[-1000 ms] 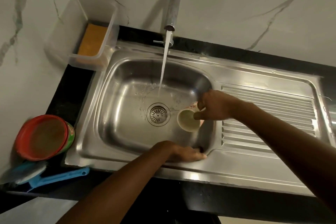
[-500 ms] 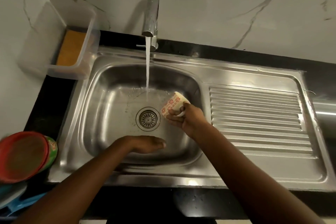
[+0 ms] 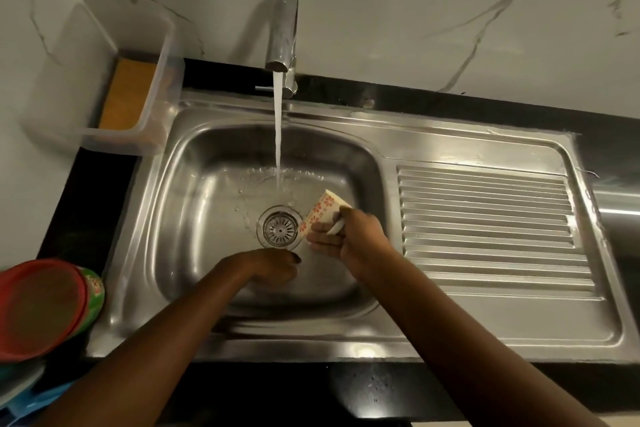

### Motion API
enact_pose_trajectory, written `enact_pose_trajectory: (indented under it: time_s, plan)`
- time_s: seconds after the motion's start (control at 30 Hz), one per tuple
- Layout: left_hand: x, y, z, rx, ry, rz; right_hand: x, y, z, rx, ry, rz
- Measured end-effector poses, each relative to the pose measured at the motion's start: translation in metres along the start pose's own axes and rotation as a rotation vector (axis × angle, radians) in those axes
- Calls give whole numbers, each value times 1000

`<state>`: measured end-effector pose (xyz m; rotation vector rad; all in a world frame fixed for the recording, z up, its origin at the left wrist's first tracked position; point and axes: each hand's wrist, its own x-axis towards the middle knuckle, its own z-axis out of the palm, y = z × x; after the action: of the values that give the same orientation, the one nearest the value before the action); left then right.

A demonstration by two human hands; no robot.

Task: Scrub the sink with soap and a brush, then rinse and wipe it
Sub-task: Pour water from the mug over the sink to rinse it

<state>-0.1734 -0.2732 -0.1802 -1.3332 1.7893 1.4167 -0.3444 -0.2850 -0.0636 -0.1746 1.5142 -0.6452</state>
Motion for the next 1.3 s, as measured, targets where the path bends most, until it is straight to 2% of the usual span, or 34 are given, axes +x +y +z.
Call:
enact_pose_trajectory:
  time_s: [0.13,0.27,0.4,0.53,0.63,0.77,0.9,1.03,1.1,1.2,1.3]
  plan:
    - [-8,-1,-15,-64,146,24,22,-26,18,-212,38,-223]
    - [-18,-7,-22,-109,278,10,27,-30,8,-406,38,-281]
    - [-23,-22,-25,-243,426,-17,27,-21,-8,-527,57,-240]
    - [-32,-33,-29,-314,514,-53,26,-41,5,-616,32,-67]
    - [-39,-38,-34,-364,537,-93,25,-60,23,-701,-45,-108]
    - [-49,-43,-42,-435,599,-110,38,-69,30,-633,48,-239]
    - [-54,-48,-55,-511,694,-120,36,-42,18,-583,165,-321]
    - [-60,-52,-63,-547,748,-106,32,-16,3,-410,138,-240]
    - [-64,-54,-63,-553,771,-99,31,-10,2,-432,104,-192]
    - [-70,-54,-67,-570,828,-74,29,-11,10,-647,62,-126]
    - [-74,-51,-83,-591,878,-22,26,-11,31,-941,37,-252]
